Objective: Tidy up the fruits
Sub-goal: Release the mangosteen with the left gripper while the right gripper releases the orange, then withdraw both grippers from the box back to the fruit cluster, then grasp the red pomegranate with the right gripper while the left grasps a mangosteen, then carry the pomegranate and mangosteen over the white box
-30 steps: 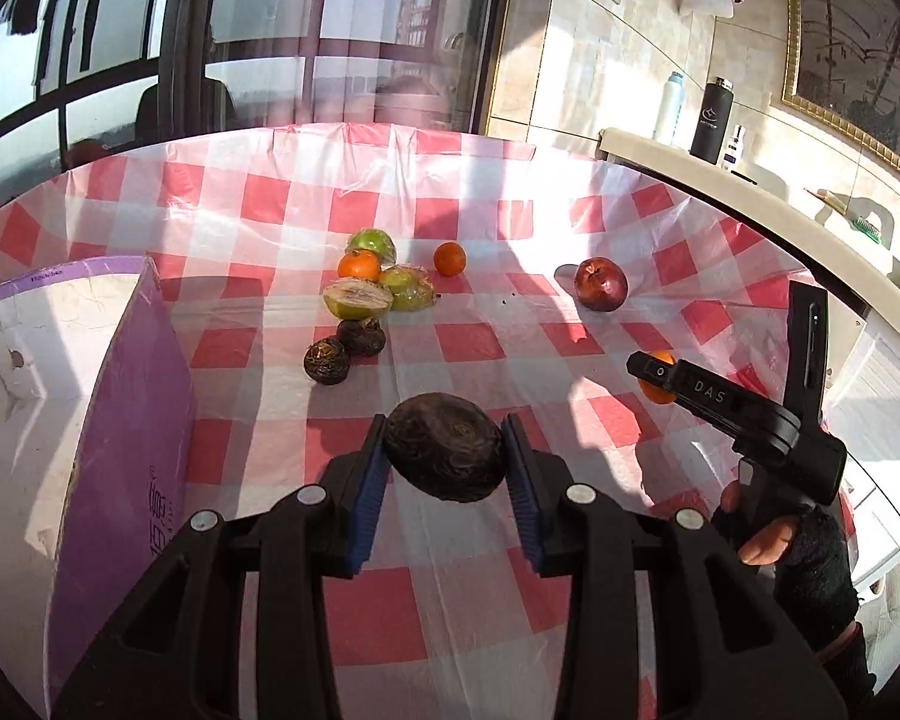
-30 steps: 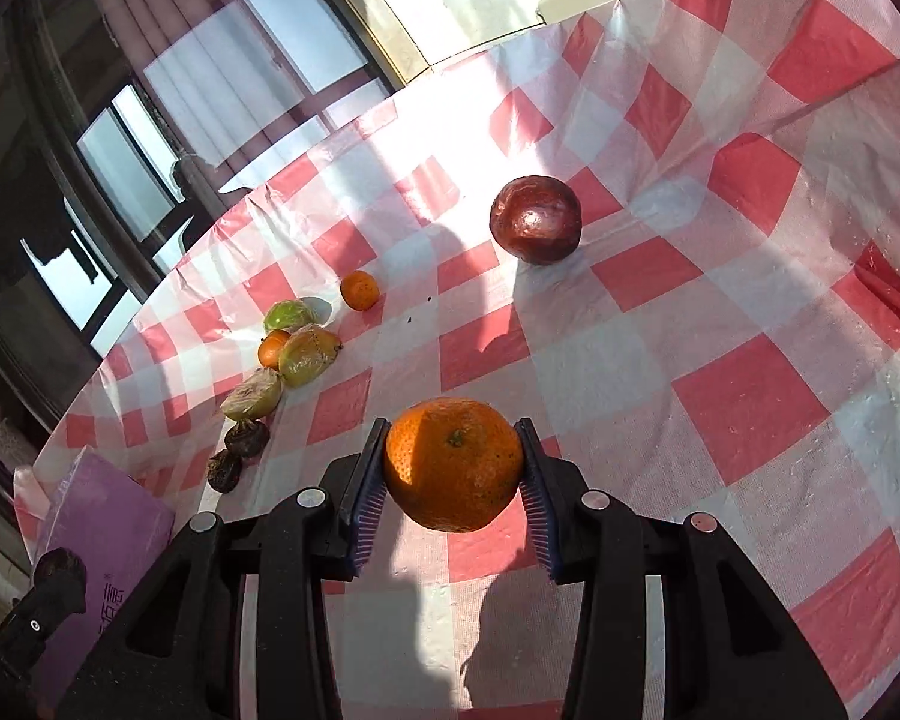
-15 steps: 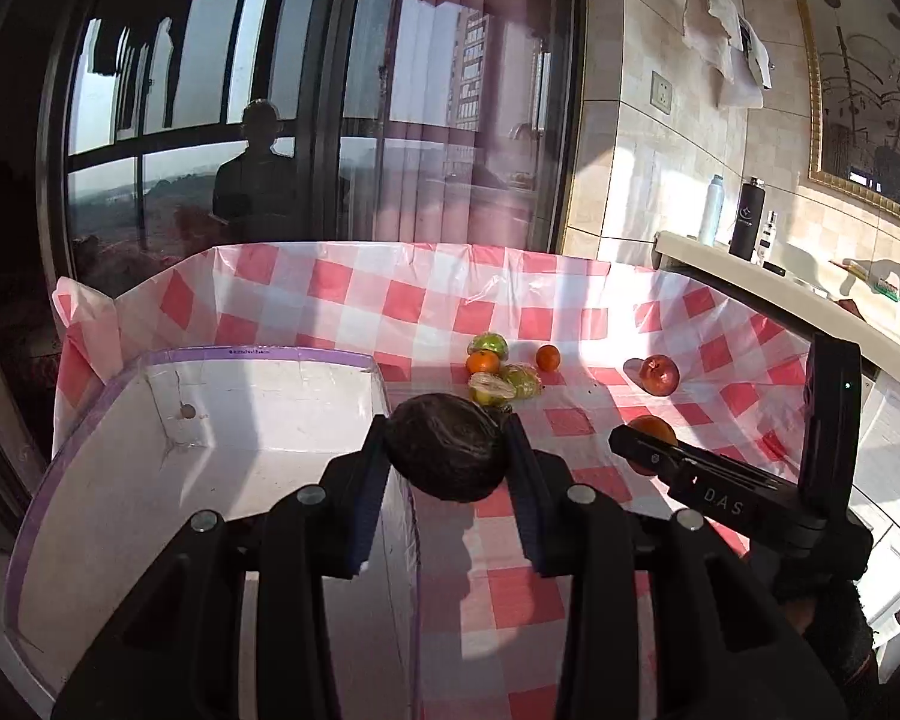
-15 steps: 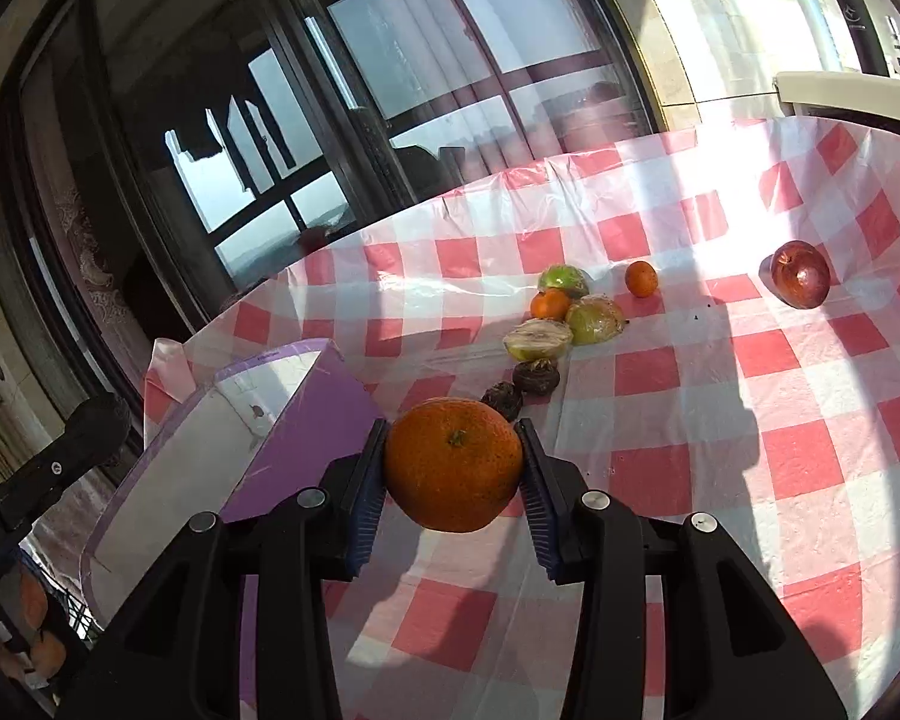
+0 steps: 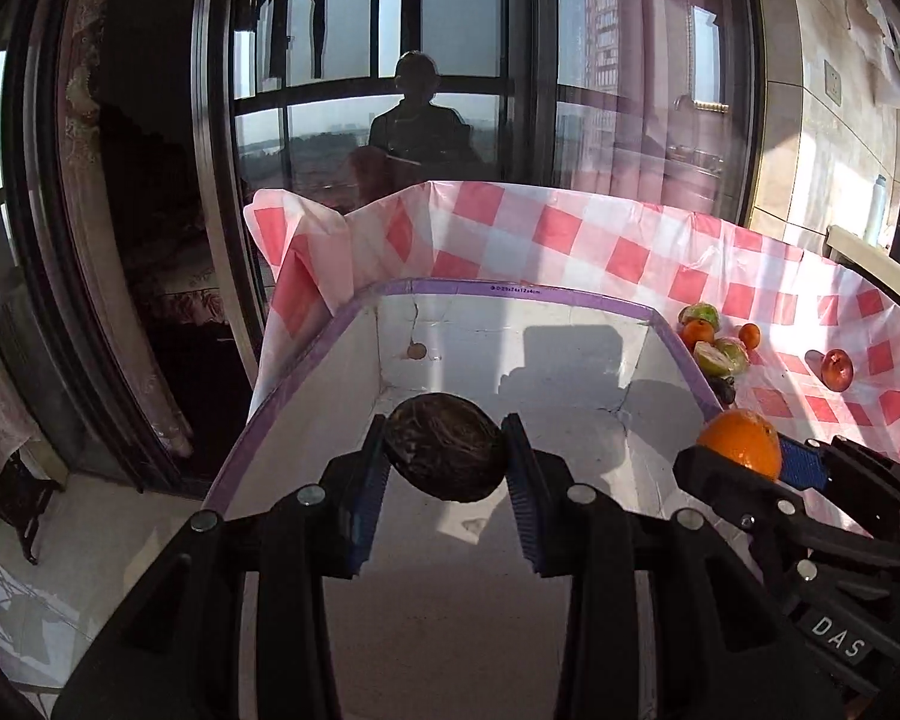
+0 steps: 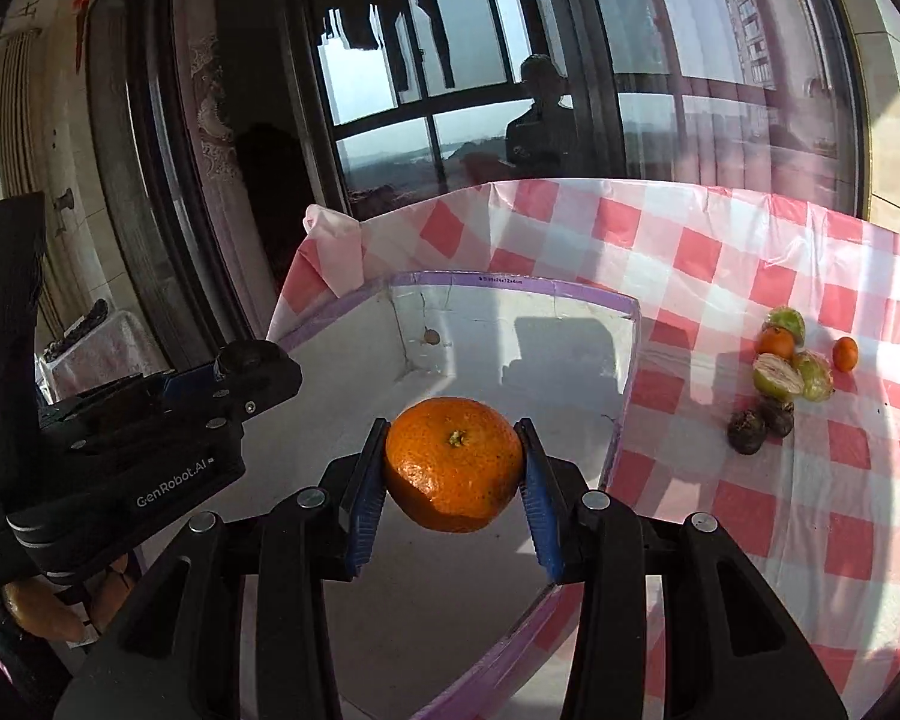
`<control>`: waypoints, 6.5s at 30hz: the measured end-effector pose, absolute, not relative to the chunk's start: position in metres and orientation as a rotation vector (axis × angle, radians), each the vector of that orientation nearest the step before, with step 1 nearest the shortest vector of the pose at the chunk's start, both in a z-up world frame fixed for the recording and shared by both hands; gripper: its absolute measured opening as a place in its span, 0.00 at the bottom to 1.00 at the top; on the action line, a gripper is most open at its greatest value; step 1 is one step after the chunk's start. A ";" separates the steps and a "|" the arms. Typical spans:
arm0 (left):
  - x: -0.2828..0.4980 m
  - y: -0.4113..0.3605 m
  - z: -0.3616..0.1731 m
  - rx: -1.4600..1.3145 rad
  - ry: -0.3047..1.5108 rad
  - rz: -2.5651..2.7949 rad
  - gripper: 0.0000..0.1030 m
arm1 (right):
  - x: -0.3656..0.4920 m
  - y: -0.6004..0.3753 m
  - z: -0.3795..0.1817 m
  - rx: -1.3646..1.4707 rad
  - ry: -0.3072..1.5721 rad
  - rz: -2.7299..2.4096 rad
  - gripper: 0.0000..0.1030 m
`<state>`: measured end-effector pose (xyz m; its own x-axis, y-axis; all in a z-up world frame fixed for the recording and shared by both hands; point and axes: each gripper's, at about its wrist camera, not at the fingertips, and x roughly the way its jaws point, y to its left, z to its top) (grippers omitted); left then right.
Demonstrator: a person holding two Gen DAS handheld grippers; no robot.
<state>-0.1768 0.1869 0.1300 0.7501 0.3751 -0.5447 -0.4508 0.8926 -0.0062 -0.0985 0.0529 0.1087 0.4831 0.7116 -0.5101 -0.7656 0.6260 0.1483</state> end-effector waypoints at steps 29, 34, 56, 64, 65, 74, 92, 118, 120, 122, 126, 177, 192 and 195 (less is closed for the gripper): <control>-0.158 0.205 0.070 -0.095 0.977 0.243 0.47 | -0.111 0.136 0.035 -1.093 0.813 0.675 0.50; -0.159 0.205 0.072 -0.111 0.969 0.248 0.54 | -0.109 0.134 0.036 -1.075 0.818 0.699 0.66; -0.164 0.202 0.089 -0.115 0.948 0.412 0.98 | -0.119 0.096 0.075 -0.742 0.524 0.726 0.85; -0.172 0.127 0.159 0.084 0.614 0.418 0.98 | -0.122 -0.023 0.122 -0.335 0.272 0.644 0.85; -0.171 0.111 0.166 0.101 0.566 0.380 0.98 | -0.117 -0.041 0.122 -0.285 0.271 0.608 0.86; -0.111 -0.022 0.156 0.016 0.439 -0.073 0.98 | -0.036 -0.186 0.075 0.031 0.511 0.258 0.86; 0.074 -0.037 0.024 -0.069 0.848 0.122 0.98 | 0.173 -0.260 0.012 0.091 0.787 -0.038 0.86; 0.082 -0.032 0.008 -0.090 0.930 0.039 0.98 | 0.285 -0.250 0.004 0.011 0.912 -0.015 0.86; 0.082 -0.031 0.008 -0.095 0.928 0.037 0.98 | 0.286 -0.251 0.006 0.009 0.898 -0.005 0.77; 0.081 -0.031 0.009 -0.096 0.927 0.037 0.98 | 0.283 -0.253 0.008 0.009 0.883 0.000 0.68; 0.082 -0.030 0.009 -0.096 0.925 0.038 0.98 | 0.277 -0.252 0.013 0.000 0.872 0.012 0.58; 0.089 -0.004 0.016 -0.042 0.761 0.246 0.35 | 0.102 -0.199 0.022 0.042 0.682 0.173 0.57; -0.015 -0.012 0.094 -0.023 0.564 0.212 0.35 | 0.020 -0.163 0.035 -0.160 0.676 0.142 0.57; -0.031 -0.012 0.106 -0.026 0.540 0.197 0.35 | 0.006 -0.162 0.040 -0.169 0.669 0.129 0.57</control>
<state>-0.0313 -0.0119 0.1063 0.8392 0.1794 -0.5134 -0.1929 0.9808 0.0275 0.0059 -0.1624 0.0402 0.7770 0.0646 -0.6262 -0.1730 0.9783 -0.1138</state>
